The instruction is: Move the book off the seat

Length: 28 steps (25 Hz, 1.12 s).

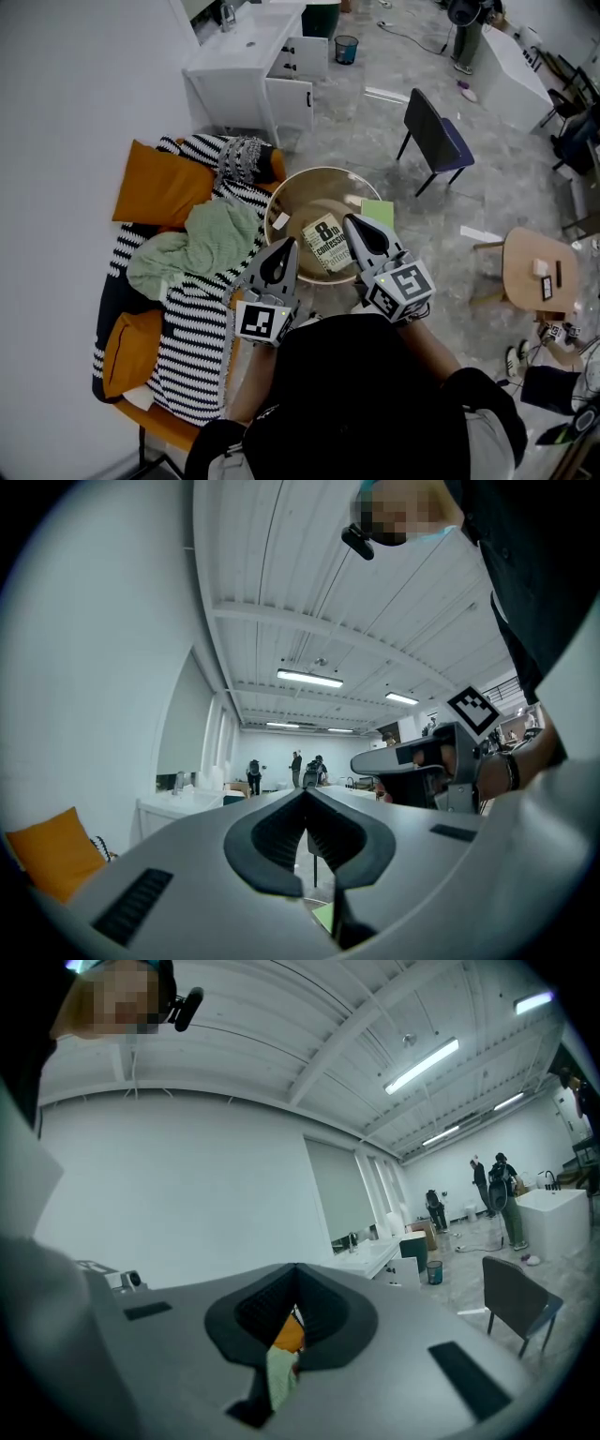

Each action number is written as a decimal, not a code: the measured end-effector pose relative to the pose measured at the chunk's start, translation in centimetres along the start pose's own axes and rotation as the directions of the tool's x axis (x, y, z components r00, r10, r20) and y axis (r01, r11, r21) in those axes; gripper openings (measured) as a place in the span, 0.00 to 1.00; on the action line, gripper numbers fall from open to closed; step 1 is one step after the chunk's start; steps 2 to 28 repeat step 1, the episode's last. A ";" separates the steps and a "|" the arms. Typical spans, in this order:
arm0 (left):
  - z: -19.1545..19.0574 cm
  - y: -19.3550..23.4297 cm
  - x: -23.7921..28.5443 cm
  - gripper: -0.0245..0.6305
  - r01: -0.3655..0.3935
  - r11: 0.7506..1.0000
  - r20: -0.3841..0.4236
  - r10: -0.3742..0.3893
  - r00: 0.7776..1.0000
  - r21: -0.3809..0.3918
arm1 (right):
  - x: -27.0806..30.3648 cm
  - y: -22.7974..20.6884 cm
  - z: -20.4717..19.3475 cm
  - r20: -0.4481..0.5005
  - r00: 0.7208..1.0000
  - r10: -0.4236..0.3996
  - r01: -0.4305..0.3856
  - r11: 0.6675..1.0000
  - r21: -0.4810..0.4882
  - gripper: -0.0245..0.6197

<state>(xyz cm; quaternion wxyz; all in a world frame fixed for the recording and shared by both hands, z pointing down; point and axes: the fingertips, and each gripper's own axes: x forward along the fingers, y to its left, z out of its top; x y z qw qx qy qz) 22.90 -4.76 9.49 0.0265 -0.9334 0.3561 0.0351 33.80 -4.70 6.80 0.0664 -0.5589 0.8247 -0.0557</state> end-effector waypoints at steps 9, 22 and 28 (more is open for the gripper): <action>-0.1 0.1 0.0 0.05 -0.001 1.000 -0.004 0.001 1.000 0.003 | 0.1 0.0 -0.1 0.001 1.000 -0.001 0.001 1.000 0.001 0.06; -0.1 0.1 0.0 0.05 -0.001 1.000 -0.004 0.001 1.000 0.003 | 0.1 0.0 -0.1 0.001 1.000 -0.001 0.001 1.000 0.001 0.06; -0.1 0.1 0.0 0.05 -0.001 1.000 -0.004 0.001 1.000 0.003 | 0.1 0.0 -0.1 0.001 1.000 -0.001 0.001 1.000 0.001 0.06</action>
